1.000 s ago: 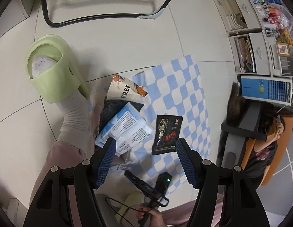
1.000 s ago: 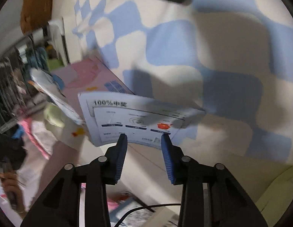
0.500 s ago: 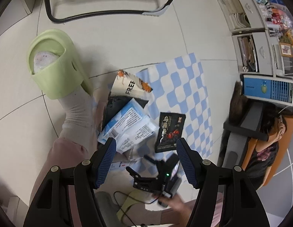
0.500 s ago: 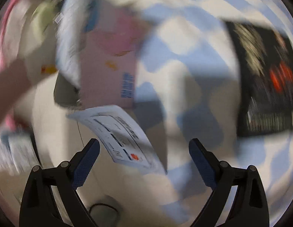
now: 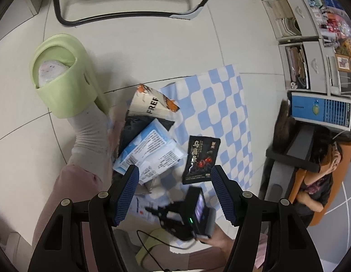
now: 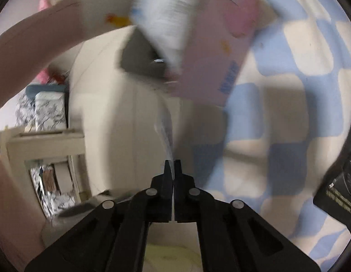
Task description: Organize objects
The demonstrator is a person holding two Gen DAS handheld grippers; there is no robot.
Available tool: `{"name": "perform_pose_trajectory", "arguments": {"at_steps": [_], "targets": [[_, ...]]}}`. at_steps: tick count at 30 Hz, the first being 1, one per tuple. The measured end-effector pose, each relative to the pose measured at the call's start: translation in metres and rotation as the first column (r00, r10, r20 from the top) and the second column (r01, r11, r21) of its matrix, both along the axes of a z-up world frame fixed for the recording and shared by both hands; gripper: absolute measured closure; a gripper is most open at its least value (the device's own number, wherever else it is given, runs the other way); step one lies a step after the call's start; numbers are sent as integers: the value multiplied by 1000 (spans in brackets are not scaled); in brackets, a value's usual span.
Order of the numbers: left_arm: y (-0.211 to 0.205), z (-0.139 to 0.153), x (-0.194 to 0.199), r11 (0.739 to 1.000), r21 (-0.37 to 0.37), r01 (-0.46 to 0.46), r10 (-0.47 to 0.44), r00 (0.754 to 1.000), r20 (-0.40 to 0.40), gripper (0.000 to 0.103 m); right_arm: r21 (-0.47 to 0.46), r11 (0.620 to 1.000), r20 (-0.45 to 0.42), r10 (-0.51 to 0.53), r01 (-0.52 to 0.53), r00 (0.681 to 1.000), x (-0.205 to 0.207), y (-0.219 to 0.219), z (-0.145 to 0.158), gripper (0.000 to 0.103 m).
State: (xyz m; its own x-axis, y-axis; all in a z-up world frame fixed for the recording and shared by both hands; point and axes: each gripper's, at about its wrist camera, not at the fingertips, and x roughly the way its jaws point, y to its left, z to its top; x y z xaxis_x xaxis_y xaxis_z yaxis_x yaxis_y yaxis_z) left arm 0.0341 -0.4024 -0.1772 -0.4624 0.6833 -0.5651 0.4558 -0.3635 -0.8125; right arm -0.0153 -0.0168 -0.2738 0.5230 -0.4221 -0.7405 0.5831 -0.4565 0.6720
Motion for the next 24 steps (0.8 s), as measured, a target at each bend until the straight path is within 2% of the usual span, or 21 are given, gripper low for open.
{"name": "perform_pose_trajectory", "arguments": {"at_steps": [2,4,6,8,9,11,13,15,19,21,24], "targets": [[1,2,1,1000,-3,4,-4,1000,-9,38,-32,999,-22,14,-14,1000,-1,-6,22,102],[0,2,4,1000,3,-1,1,1000,-14,38,-90,996,-70,-3,-3,998,4,4,58,102],[-2,1,6,1000,15,-10,10,1000,-23,38,-149,987,-143,-74,52,987,-3,4,96,102],[-8,2,10,999,20,-29,30,999,-43,38,-191,971,-201,-181,143,963,-14,27,125,102],[-10,3,12,999,17,-42,43,998,-54,38,-203,956,-225,-258,213,940,-27,29,138,102],[-15,5,17,998,0,-63,63,996,-64,38,-217,937,-259,-327,275,909,-39,21,152,102],[-16,5,20,998,-1,-67,67,996,-67,38,-180,935,-303,-348,305,887,-55,1,150,102],[-16,2,22,998,18,-67,69,996,-65,38,-127,945,-316,-328,302,890,-57,-23,135,102],[-15,-1,25,997,41,-62,64,996,-55,38,-1,975,-389,-206,223,898,-71,-54,92,101],[-15,-1,24,997,47,-57,60,997,-56,38,54,985,-436,-124,163,891,-57,-70,77,100],[-16,0,23,998,49,-51,53,997,-59,38,116,985,-450,-61,126,891,-43,-82,50,100]]}}
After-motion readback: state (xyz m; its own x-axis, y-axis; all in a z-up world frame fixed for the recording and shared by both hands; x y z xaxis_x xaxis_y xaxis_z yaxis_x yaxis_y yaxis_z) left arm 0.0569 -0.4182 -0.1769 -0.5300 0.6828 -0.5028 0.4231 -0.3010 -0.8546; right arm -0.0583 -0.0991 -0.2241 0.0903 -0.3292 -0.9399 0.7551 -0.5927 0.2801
